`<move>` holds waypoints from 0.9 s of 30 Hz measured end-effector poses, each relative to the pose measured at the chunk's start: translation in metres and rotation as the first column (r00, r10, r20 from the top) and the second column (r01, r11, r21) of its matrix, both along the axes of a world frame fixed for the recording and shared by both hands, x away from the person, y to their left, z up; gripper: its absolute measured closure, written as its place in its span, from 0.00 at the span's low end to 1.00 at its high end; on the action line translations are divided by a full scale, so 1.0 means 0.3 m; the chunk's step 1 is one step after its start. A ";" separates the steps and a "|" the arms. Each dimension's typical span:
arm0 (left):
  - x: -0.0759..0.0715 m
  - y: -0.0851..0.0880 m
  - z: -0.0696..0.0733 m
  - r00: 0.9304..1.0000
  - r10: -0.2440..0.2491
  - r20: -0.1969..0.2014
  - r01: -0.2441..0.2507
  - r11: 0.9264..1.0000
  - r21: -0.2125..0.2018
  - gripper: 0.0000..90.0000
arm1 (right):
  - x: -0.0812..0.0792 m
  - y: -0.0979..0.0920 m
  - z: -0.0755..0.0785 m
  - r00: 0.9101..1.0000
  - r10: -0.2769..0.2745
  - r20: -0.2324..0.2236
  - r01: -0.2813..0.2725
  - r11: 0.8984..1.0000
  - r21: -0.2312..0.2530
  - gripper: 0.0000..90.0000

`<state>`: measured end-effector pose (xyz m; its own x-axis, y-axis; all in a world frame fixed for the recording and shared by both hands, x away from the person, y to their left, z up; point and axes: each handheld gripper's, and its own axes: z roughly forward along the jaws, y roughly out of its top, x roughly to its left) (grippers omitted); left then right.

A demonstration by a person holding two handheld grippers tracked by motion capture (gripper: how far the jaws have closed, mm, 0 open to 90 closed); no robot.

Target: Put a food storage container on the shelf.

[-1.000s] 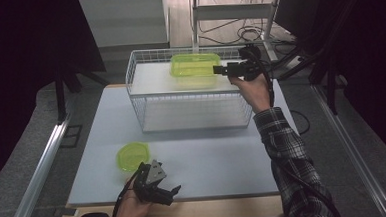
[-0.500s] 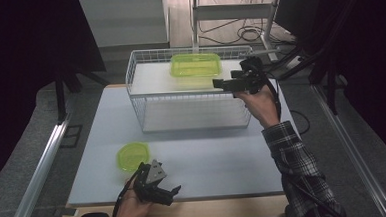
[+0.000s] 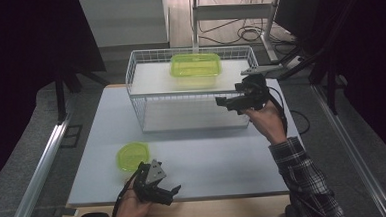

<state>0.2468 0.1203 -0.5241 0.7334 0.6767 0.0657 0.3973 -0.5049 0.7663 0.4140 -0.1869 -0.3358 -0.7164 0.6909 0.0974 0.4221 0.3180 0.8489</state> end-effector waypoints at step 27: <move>0.006 0.027 0.015 0.999 0.030 -0.029 -0.029 1.000 0.006 0.04 | -0.176 -0.083 -0.193 1.000 0.002 0.029 -0.001 0.998 -0.058 0.02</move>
